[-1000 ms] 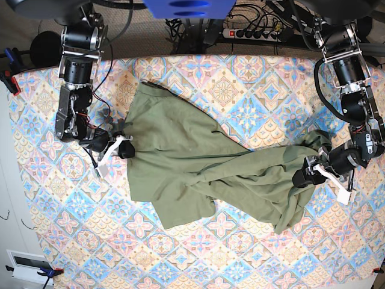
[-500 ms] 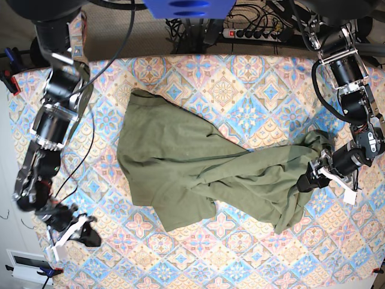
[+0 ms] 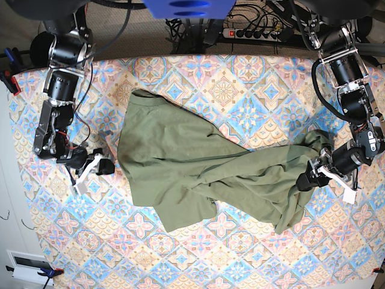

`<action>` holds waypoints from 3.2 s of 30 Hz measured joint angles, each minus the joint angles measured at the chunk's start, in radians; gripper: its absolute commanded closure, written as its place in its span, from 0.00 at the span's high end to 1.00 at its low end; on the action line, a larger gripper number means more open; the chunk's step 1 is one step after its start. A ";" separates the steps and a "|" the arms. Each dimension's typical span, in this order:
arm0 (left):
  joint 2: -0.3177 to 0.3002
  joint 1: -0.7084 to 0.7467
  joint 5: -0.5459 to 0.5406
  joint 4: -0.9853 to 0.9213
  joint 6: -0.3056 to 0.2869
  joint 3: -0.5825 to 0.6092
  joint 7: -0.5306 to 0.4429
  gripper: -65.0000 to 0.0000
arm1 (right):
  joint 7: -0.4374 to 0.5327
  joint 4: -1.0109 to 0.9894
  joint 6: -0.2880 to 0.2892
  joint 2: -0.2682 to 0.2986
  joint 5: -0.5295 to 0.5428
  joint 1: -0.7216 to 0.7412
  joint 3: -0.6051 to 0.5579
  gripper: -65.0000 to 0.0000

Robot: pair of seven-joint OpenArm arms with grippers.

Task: Layout the t-shirt on the table in an organized manner, then fold the t-shirt properly
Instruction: 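Pull the shirt with the right gripper away from the left gripper, then grasp the shirt ends with both grippers and stretch them apart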

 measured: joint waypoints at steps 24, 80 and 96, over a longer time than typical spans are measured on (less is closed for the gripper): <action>0.000 0.000 0.000 0.000 0.000 0.000 0.000 0.70 | 0.129 0.001 0.003 -0.019 0.001 -0.016 -0.224 0.01; 0.010 0.014 0.003 -0.002 0.000 0.001 0.089 0.71 | -0.001 0.646 0.004 0.129 -0.113 -0.549 -0.286 0.02; 0.023 0.030 0.008 -0.062 0.003 0.219 -0.080 0.70 | 0.001 0.644 0.004 0.173 -0.235 -0.565 -0.254 0.02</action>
